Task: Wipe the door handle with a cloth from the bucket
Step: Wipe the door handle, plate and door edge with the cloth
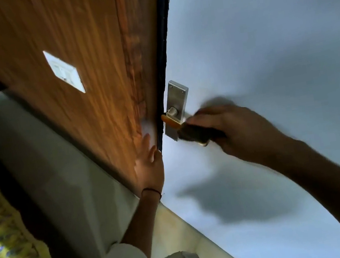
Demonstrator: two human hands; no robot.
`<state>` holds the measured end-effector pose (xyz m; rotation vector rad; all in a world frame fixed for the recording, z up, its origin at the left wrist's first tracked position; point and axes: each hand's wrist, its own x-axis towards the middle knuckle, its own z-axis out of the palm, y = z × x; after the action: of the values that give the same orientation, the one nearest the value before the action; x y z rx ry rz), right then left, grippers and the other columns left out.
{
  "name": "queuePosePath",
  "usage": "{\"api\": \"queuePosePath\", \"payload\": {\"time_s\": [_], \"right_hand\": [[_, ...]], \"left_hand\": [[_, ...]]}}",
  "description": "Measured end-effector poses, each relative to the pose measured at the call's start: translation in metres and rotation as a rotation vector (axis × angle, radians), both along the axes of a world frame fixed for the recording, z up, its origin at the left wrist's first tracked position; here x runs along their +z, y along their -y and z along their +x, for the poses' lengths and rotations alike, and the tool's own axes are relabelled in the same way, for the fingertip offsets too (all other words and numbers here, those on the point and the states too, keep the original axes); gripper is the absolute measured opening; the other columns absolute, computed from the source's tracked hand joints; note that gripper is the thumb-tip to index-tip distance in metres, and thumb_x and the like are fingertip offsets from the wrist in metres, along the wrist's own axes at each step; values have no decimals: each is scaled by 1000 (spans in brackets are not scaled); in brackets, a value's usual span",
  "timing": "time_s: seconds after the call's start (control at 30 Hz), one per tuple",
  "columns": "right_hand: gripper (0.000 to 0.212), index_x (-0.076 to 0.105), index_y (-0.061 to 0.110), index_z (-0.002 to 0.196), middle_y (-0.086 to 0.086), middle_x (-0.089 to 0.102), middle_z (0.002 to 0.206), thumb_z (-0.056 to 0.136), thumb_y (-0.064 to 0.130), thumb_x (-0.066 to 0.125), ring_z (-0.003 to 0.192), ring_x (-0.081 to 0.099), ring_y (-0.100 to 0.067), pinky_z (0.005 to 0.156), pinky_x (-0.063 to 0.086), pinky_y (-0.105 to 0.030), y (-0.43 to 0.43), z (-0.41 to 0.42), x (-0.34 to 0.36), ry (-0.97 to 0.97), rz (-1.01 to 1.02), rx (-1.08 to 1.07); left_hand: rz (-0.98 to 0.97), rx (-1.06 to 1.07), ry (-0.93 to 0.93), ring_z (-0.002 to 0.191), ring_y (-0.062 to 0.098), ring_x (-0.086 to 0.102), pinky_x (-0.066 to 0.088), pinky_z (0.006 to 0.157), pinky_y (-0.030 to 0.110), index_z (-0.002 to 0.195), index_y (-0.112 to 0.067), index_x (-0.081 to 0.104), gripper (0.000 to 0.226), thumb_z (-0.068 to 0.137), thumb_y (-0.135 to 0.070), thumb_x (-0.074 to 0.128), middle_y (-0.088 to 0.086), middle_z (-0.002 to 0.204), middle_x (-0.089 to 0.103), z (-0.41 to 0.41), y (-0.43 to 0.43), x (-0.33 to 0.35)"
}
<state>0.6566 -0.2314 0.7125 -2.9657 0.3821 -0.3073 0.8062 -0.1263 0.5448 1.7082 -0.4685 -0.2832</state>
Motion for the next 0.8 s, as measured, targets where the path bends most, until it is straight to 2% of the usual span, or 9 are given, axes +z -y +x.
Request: {"api": "queuePosePath", "payload": {"time_s": [0.07, 0.13, 0.23, 0.3, 0.4, 0.47, 0.57, 0.7, 0.8], "right_hand": [[57, 64, 28, 126, -3, 62, 133, 75, 2, 65, 111, 60, -36, 87, 50, -45, 2, 11, -18, -135, -302, 125], [56, 66, 26, 119, -4, 56, 140, 69, 2, 64, 119, 52, -39, 92, 46, -48, 5, 15, -34, -269, -484, 182], [47, 70, 22, 112, -5, 55, 140, 67, 10, 67, 121, 48, -38, 95, 46, -48, 9, 22, -40, -311, -559, 214], [43, 72, 20, 110, -5, 57, 140, 69, 13, 67, 121, 48, -37, 94, 46, -46, 10, 38, -38, -315, -597, 235], [38, 71, 20, 112, -5, 57, 136, 75, 18, 61, 122, 48, -37, 93, 47, -48, 13, 70, -33, -323, -619, 257], [38, 71, 21, 113, -4, 58, 130, 78, 23, 56, 119, 49, -35, 90, 47, -48, 16, 93, -32, -309, -599, 256], [36, 72, 22, 113, -4, 61, 121, 79, 25, 60, 110, 51, -33, 87, 49, -47, 15, 108, -31, -296, -507, 206], [34, 74, 19, 108, -8, 57, 127, 76, 14, 64, 105, 50, -36, 91, 49, -44, 11, 65, -34, -258, -378, 162], [38, 73, 21, 109, -9, 56, 128, 72, 8, 71, 106, 53, -39, 90, 51, -46, 8, 19, -39, -261, -321, 137]], "left_hand": [[-13, -74, -33, 121, 19, 62, 48, 95, 10, 132, -12, 59, 43, 92, 2, 49, 4, 133, 64, -1, 4, -13], [-89, -131, -159, 119, 17, 63, 52, 100, 28, 130, -16, 61, 41, 94, 2, 49, 0, 129, 66, 2, 7, -20], [-213, -249, -382, 124, 17, 60, 52, 99, 35, 128, -24, 60, 40, 98, 0, 49, -1, 135, 61, 4, 11, -18], [-286, -307, -465, 129, 21, 55, 49, 103, 37, 132, -20, 57, 38, 99, -2, 49, 3, 140, 57, 4, 14, -13], [-342, -319, -546, 127, 23, 55, 46, 105, 39, 141, -12, 49, 44, 99, 0, 46, 8, 136, 58, 5, 21, -6], [-319, -282, -589, 125, 24, 55, 47, 104, 41, 140, -8, 50, 43, 99, 1, 47, 8, 133, 59, 7, 25, -9], [-277, -284, -638, 129, 24, 53, 47, 103, 39, 138, -8, 53, 41, 98, 1, 49, 7, 135, 58, 12, 23, -20], [-213, -418, -576, 137, 21, 44, 42, 109, 43, 143, -20, 46, 48, 99, 0, 48, -1, 141, 51, 13, 14, -29], [-140, -507, -521, 134, 19, 46, 44, 104, 33, 150, -19, 33, 55, 98, -11, 50, 2, 142, 47, 16, 12, -25]]}}
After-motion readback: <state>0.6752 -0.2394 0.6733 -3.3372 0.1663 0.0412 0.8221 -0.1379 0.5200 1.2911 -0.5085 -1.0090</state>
